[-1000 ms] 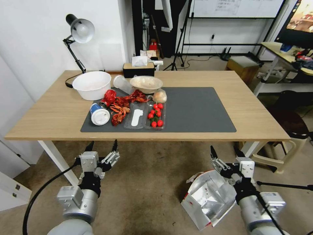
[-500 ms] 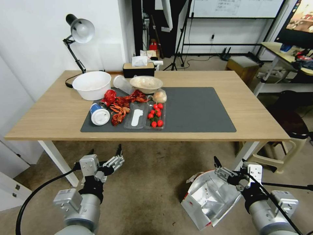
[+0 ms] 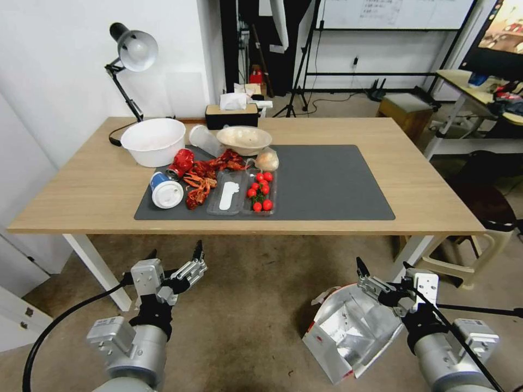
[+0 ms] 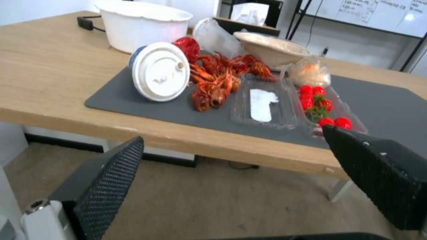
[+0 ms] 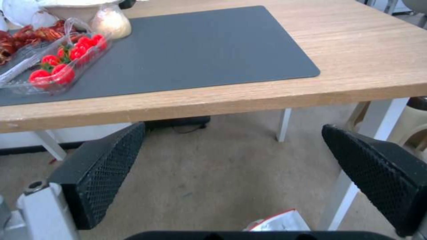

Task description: Pick up the food delivery bag from the floor and place it on the table.

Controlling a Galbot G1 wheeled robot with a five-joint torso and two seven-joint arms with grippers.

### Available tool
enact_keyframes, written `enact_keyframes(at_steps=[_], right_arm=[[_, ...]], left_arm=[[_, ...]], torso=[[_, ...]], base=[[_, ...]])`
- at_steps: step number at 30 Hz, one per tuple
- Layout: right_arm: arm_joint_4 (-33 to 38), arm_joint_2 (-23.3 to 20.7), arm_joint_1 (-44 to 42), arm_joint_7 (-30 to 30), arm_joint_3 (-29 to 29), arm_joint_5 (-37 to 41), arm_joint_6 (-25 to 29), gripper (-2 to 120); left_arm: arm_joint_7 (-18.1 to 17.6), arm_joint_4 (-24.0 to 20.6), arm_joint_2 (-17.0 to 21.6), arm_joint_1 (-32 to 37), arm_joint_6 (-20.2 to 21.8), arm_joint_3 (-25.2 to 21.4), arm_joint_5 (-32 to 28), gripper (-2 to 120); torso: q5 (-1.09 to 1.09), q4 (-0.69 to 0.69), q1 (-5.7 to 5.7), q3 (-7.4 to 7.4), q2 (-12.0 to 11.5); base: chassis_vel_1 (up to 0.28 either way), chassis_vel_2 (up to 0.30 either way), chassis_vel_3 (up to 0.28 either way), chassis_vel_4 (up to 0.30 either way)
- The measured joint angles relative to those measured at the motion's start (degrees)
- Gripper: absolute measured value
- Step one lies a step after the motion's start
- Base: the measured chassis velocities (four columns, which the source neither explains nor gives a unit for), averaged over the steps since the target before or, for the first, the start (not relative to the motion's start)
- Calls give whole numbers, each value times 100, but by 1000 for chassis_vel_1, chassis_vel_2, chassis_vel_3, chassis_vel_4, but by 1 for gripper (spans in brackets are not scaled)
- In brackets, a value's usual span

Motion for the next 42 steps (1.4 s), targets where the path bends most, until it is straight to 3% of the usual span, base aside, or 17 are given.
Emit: enact_keyframes(at_steps=[42], right_arm=[[-7,-76,63,-88,21,-24,216,100]], left_arm=[[192,11,-3,17,-186,-13,358,100]], torso=[[0,0,-529,-691,-1224]], base=[[0,0,0,0]])
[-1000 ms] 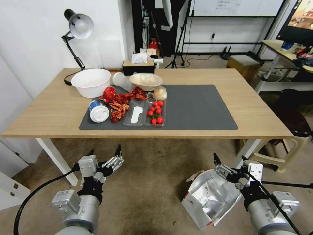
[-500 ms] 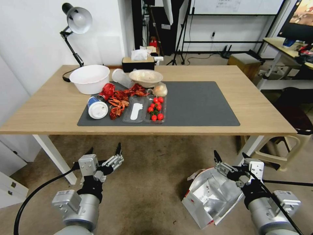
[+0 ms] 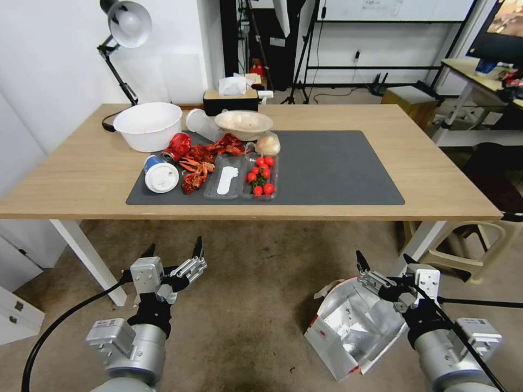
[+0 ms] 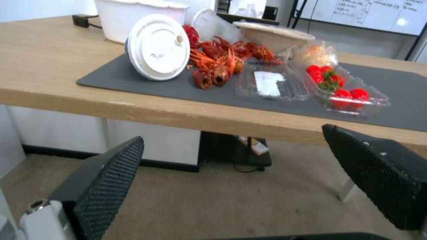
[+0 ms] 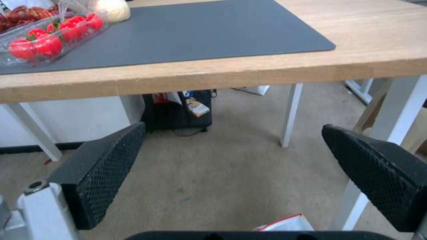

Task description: Pick up the food delivery bag from the floor and place it on the table.

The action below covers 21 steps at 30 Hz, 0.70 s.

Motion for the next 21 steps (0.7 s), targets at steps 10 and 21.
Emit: enact_keyframes(at_steps=[10,21], right_arm=[[0,31,0,5,-9,-14,0,100],[0,-12,15,-1,0,-5,-18,100]], left_arm=[[-3,0,5,24,-57,-15,66,100],[-4,0,-20,61,-83,-17,101,100]], torso=[[0,0,-95,-129,-222],[0,0,-206,-280,-485]], base=[[0,0,0,0],[0,0,0,0]])
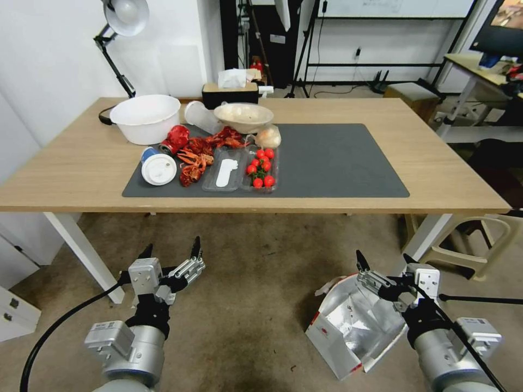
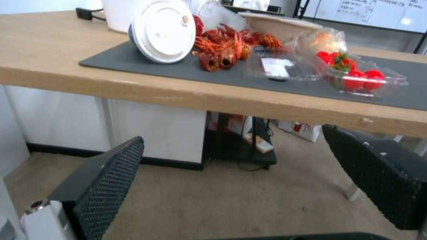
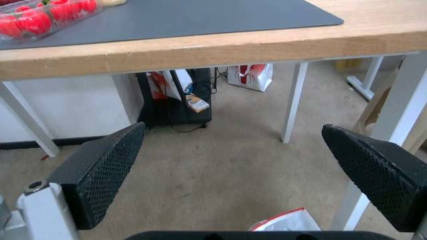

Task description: Pick up the food delivery bag from the floor and place it on the table.

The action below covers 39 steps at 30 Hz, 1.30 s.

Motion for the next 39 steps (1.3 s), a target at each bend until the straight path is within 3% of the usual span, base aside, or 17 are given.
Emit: enact_keyframes(at_steps=[39], right_arm=[[0,-126,30,1,29,68,-28,100]], left_arm=[[78,0,-138,39,5,9,196,100]], torso=[[0,0,-406,-591,-995]], base=[[0,0,0,0]])
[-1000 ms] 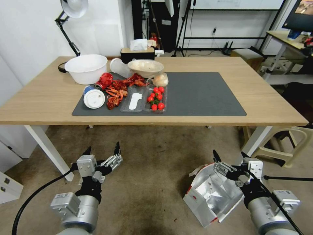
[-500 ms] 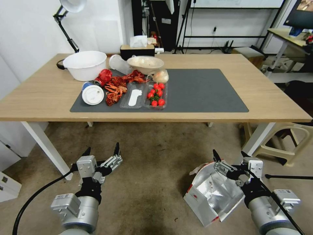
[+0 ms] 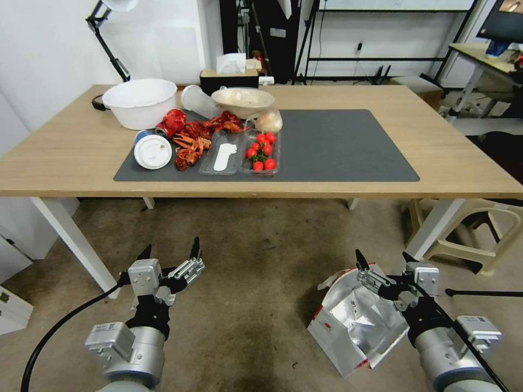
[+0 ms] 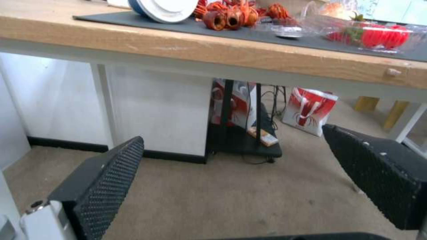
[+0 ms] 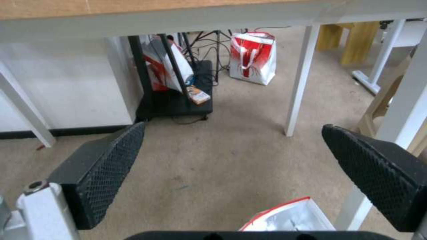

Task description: Pick up the food delivery bag from the floor and place it on the table.

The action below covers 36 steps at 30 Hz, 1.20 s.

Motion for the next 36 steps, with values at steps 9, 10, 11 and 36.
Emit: enact_keyframes(at_steps=[9,10,11,36], right_arm=[[0,12,-2,-3,6,-3,0,100],[0,10,-2,-4,9,-4,0,100],[0,7,-3,-4,12,-4,-1,100],[0,28,-22,-6,-12,-32,5,100]], left_arm=[[11,0,22,-5,-17,-6,14,100],[12,0,25,-6,-18,-7,14,100],[12,0,26,-9,-19,-7,14,100],[56,0,16,77,-107,12,105,100]], torso=[[0,0,-80,-135,-218],[0,0,-92,-154,-249],[0,0,-107,-179,-289],[0,0,-314,-538,-853]], base=[[0,0,0,0],[0,0,0,0],[0,0,0,0],[0,0,0,0]])
